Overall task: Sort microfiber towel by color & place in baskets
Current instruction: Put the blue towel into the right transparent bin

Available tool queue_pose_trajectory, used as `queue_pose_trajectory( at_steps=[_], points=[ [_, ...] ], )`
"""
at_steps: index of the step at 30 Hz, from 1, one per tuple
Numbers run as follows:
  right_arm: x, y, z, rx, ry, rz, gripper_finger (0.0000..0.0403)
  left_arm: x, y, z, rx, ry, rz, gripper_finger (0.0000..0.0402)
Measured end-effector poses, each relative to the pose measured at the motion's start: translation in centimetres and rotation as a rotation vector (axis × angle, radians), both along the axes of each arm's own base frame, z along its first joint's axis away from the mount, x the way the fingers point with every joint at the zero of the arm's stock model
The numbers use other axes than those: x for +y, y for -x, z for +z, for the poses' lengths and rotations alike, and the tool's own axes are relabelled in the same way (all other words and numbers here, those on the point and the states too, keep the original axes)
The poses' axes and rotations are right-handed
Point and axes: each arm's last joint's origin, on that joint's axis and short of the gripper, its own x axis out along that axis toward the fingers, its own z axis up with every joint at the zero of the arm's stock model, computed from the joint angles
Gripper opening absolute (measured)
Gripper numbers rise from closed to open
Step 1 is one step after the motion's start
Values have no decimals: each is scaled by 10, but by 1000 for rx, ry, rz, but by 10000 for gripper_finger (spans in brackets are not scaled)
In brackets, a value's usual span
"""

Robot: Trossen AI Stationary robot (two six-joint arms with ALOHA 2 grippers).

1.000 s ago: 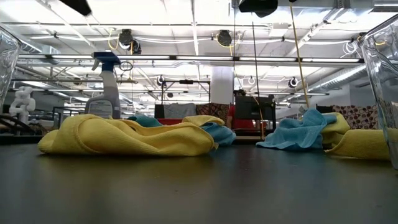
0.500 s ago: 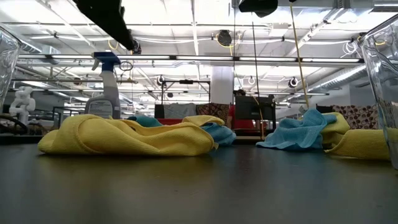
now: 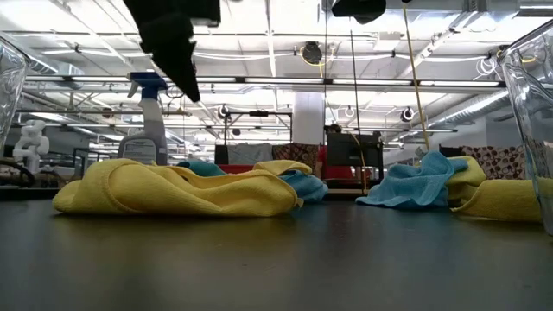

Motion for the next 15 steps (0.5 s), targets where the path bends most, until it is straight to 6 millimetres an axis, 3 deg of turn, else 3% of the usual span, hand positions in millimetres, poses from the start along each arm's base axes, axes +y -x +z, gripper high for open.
queue_pose_trajectory(
  at_steps=[15],
  points=[
    [0, 0, 0, -2, 0, 0, 203, 65, -24, -46, 197, 100, 118, 206]
  ],
)
